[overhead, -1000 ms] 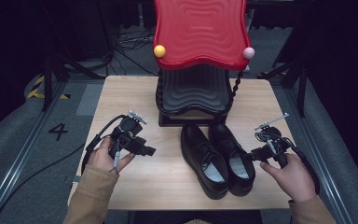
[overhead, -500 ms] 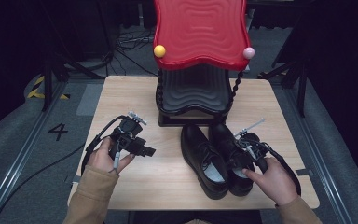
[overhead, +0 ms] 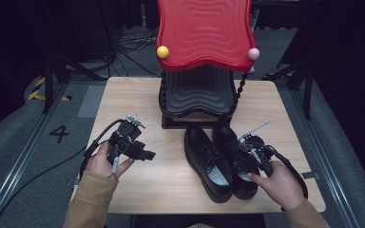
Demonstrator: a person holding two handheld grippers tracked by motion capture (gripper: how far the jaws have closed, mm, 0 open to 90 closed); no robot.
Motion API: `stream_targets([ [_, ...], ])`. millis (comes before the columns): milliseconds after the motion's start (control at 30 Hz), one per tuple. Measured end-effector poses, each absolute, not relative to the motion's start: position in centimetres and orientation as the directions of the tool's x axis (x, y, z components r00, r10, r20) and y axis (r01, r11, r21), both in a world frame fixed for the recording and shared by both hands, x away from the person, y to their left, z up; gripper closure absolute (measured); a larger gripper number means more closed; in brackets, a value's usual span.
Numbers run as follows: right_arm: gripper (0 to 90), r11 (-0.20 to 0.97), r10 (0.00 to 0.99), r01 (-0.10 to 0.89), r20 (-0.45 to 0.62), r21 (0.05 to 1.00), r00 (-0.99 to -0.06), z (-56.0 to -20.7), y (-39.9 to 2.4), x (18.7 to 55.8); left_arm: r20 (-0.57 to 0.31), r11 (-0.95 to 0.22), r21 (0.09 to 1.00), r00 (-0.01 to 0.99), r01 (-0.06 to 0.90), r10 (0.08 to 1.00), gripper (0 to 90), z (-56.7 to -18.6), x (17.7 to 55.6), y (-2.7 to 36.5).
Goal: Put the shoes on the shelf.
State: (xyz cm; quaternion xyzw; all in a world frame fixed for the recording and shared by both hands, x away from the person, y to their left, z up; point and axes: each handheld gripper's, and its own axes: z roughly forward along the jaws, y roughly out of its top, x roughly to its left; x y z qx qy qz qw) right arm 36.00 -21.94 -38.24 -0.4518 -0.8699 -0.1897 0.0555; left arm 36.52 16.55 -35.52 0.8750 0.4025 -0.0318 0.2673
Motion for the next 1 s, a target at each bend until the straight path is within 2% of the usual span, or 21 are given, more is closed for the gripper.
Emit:
stream_targets([
  [167, 51.6, 0.509, 0.748, 0.817, 0.329, 0.272, -0.576, -38.4, -22.4, 36.2, -0.269, -0.531, 0.442, 0.672, 0.723, 0.690, 42.7, -35.5, 36.5, 16.5],
  [300, 55.9, 0.525, 0.722, 0.807, 0.360, 0.272, -0.591, -38.4, -22.7, 36.4, -0.267, -0.535, 0.439, 0.673, 0.722, 0.689, 42.7, -35.6, 36.5, 16.4],
  [367, 48.7, 0.519, 0.704, 0.812, 0.405, 0.268, -0.583, -38.5, -22.9, 36.6, -0.266, -0.534, 0.442, 0.674, 0.721, 0.689, 42.6, -35.5, 36.5, 16.4],
  [433, 48.0, 0.504, 0.693, 0.825, 0.451, 0.255, -0.563, -38.8, -22.8, 36.7, -0.266, -0.534, 0.440, 0.673, 0.722, 0.690, 42.6, -35.6, 36.6, 16.4],
  [533, 48.3, 0.527, 0.715, 0.815, 0.392, 0.242, -0.578, -39.6, -21.6, 36.7, -0.264, -0.539, 0.440, 0.677, 0.719, 0.687, 42.6, -35.6, 36.6, 16.3],
  [733, 54.3, 0.553, 0.777, 0.797, 0.197, 0.243, -0.598, -41.1, -19.2, 36.6, -0.269, -0.534, 0.437, 0.671, 0.724, 0.691, 42.5, -35.7, 36.6, 16.4],
  [1000, 53.8, 0.556, 0.787, 0.808, 0.187, 0.196, -0.587, -41.6, -19.0, 36.2, -0.270, -0.539, 0.436, 0.676, 0.721, 0.686, 42.5, -35.8, 36.7, 16.3],
])
